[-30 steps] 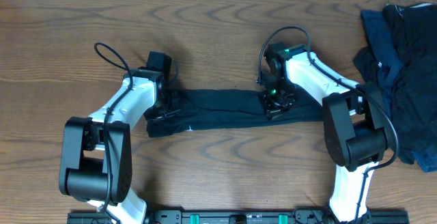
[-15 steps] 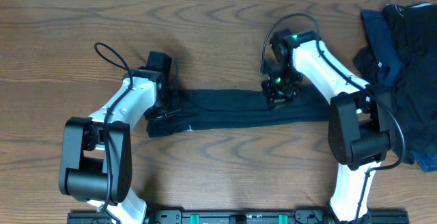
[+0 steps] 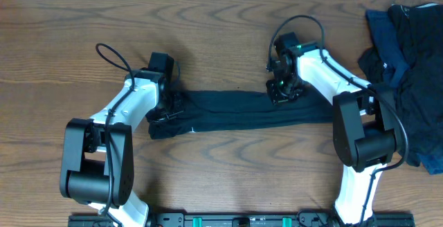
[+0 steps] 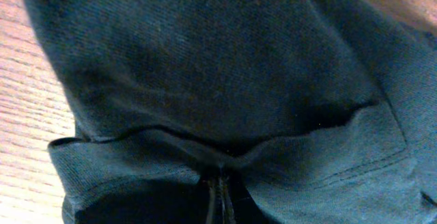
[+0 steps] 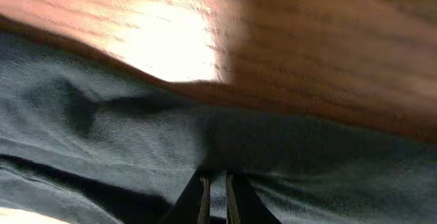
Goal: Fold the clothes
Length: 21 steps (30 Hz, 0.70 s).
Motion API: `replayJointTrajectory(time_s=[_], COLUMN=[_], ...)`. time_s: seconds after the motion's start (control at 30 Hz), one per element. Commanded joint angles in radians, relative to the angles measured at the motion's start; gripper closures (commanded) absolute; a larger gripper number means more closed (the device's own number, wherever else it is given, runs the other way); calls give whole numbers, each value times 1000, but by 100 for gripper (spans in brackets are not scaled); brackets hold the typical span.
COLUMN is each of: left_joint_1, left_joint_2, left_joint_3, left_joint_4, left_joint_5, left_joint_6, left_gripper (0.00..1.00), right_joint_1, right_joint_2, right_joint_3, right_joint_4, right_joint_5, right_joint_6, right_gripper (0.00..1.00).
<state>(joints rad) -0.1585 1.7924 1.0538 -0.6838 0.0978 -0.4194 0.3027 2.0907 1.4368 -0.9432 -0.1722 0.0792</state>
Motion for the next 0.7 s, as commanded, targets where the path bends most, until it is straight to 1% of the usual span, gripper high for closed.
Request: replayJointTrajectory(time_s=[0.0,0.13,0.4,0.47,0.67], left_joint_1=[3,3,3,3,3], left_joint_2=[5,5,5,5,5], left_joint_3=[-3,-3,-3,-3,-3], left_joint_4=[-6,-6,-6,-6,-6], left_joint_5=[-12,-12,-12,-12,-12], left_joint_6=[-1,-1,-1,-1,-1], left_gripper=[94,94,94,94,94], right_joint_1=[-10,-10,-10,-9,-8], right_joint_2=[4,4,4,4,4], right_joint_3=[-21,-20,-20,-21,-33], right_joint_4=[-3,-61,-201,-225,-258], right_joint_5=[-1,-50,-56,-58,-57], right_joint_6=[21,21,21,21,25], right_gripper=[91,91,93,95,94])
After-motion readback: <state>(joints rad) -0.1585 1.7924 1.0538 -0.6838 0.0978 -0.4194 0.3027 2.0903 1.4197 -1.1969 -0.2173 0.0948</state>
